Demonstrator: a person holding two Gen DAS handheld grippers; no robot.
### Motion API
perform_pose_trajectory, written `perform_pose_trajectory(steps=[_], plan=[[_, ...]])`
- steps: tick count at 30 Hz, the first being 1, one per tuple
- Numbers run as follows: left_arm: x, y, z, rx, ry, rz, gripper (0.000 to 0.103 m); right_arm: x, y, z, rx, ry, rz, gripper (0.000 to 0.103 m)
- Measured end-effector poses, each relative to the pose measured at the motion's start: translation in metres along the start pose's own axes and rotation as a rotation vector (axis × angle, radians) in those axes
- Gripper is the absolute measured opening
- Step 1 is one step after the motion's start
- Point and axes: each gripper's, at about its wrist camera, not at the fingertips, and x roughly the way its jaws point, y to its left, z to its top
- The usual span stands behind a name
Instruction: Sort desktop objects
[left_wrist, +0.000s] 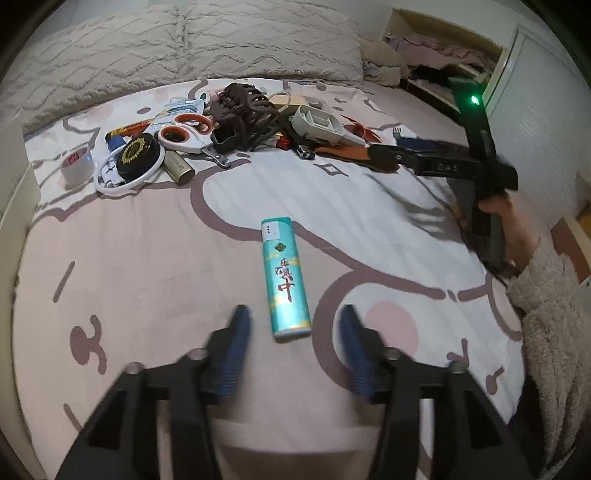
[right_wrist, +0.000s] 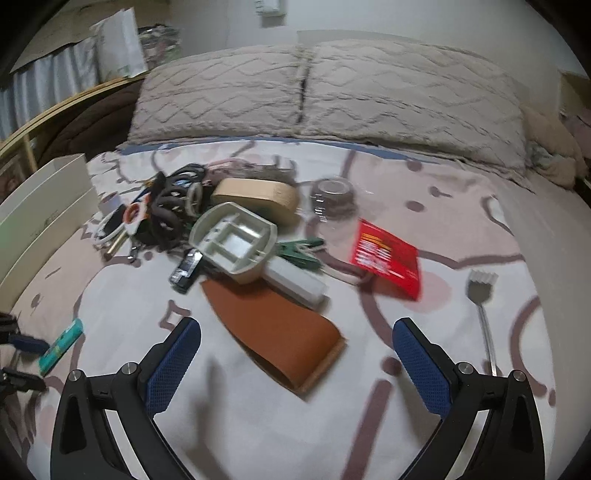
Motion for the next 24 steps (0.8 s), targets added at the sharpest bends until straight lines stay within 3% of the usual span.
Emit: perform_pose_trajectory(steps=[5, 9, 16, 20, 24], plan=[[-0.001, 0.006, 0.000, 0.013, 0.000, 0.120, 0.064, 0.006, 0.020, -0.003, -0.094, 0.018, 0.049, 0.103], [-0.002, 0.023, 0.001, -0.026, 0.005, 0.139, 0.064, -0.001, 0.044, -0.009, -0.192, 0.008, 0.096, 0.103], [-0.003, 0.039, 0.002, -0.040, 0.004, 0.217, 0.065, -0.004, 0.084, -0.023, -0.357, 0.044, 0.101, 0.103], [-0.005, 0.055, 0.004, -0.086, -0.004, 0.250, 0.065, -0.011, 0.085, -0.025, -0.349, 0.049, 0.154, 0.103], [-0.008, 0.067, 0.004, -0.132, -0.011, 0.273, 0.065, -0.019, 0.066, -0.018, -0.244, 0.034, 0.165, 0.103]])
